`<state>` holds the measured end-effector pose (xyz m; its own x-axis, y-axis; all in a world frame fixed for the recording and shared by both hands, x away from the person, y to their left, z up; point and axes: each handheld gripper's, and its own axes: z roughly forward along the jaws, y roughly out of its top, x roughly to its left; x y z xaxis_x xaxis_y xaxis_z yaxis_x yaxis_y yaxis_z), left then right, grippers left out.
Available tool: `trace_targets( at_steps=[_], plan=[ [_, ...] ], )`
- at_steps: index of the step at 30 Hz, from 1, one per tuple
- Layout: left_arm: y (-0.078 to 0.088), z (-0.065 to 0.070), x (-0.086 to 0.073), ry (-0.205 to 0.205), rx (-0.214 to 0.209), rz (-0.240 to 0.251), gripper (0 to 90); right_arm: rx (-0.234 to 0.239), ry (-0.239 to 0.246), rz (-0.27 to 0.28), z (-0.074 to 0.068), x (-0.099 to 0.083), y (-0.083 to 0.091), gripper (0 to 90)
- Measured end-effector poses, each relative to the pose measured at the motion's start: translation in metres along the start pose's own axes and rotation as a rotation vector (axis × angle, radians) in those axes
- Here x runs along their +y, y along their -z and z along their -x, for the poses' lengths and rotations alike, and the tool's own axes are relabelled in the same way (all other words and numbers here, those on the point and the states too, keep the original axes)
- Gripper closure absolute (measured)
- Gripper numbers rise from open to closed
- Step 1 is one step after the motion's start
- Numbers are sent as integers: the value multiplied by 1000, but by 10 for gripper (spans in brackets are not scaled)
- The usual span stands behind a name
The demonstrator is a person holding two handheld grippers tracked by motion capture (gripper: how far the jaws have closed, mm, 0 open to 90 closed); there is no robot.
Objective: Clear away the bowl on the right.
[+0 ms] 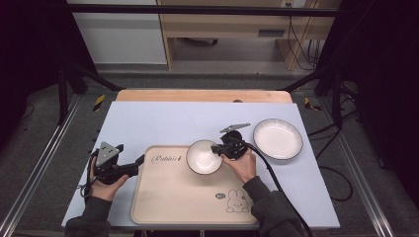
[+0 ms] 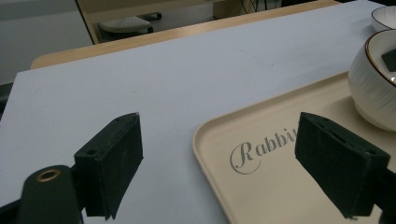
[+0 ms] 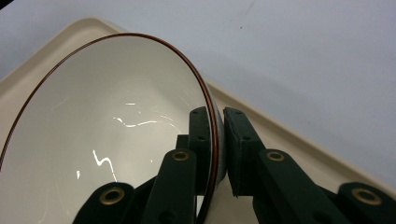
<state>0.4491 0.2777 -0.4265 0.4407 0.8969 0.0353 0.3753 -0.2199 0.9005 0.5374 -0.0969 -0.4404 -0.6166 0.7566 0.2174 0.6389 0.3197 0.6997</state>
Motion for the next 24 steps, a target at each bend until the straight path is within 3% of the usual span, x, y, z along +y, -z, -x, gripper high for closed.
trace_targets(
  at_steps=[9,19,24],
  plan=[
    [0,0,0,6,-2,2,146,23,-30,-25,5,-2,-5,822],
    [-1,0,-1,1,-2,-7,146,-7,-18,-36,7,-4,-10,802],
    [0,0,-1,3,-1,-2,145,-31,-1,-29,6,-4,-8,692]
  ],
)
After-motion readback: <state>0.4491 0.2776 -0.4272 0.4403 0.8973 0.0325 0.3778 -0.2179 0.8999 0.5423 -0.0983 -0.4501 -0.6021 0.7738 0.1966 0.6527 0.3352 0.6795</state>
